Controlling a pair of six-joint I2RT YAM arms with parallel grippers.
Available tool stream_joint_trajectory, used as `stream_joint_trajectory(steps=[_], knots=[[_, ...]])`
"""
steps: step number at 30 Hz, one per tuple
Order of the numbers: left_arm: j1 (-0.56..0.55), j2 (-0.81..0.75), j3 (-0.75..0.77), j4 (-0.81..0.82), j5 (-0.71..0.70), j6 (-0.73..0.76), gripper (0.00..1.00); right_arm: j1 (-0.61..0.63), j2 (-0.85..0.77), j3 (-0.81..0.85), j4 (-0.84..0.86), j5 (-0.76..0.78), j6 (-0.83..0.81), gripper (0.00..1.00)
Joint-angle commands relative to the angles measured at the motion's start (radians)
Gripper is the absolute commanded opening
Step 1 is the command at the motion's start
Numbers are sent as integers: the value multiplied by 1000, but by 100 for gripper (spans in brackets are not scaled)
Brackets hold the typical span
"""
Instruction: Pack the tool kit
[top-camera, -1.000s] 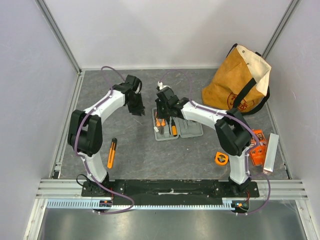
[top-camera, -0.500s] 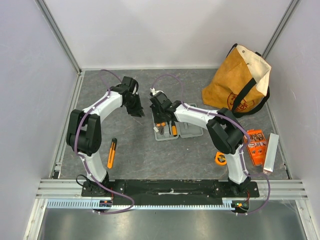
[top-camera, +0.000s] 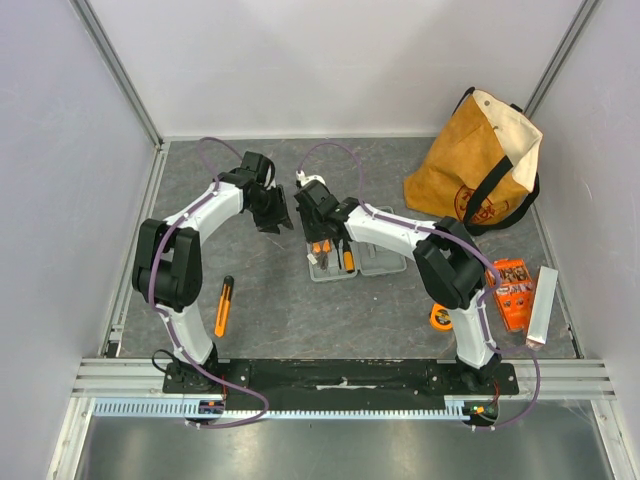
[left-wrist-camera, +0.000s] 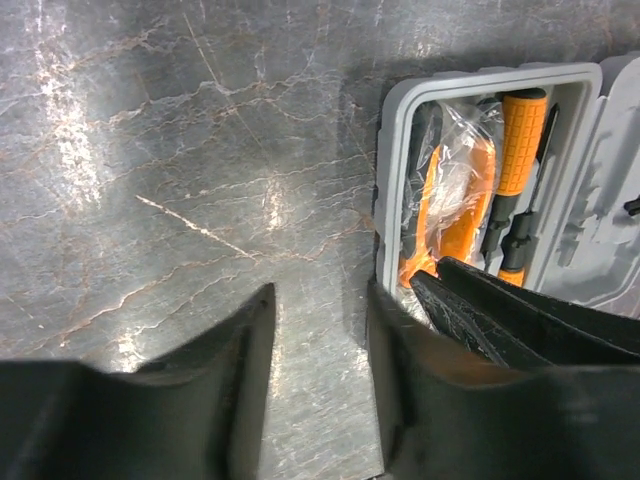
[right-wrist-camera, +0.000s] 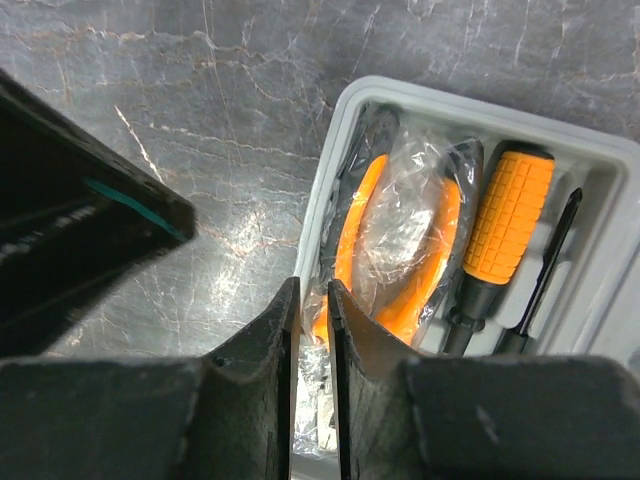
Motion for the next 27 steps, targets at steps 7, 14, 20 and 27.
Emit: stream_joint_trajectory(steps=[7,14,20,27], knots=[[19,-84,-27,85,-20,78,90,-1,-27,37,-31,35,-49,44],[32,-111,-41,103,-37,77,67,-1,5,40,-40,46,30,47],[32,-97,-41,100,-3,72,62,-1,45,66,-74,58,32,14],[32,-63,-24,114,83,59,59,-2,80,56,-105,72,6,9]])
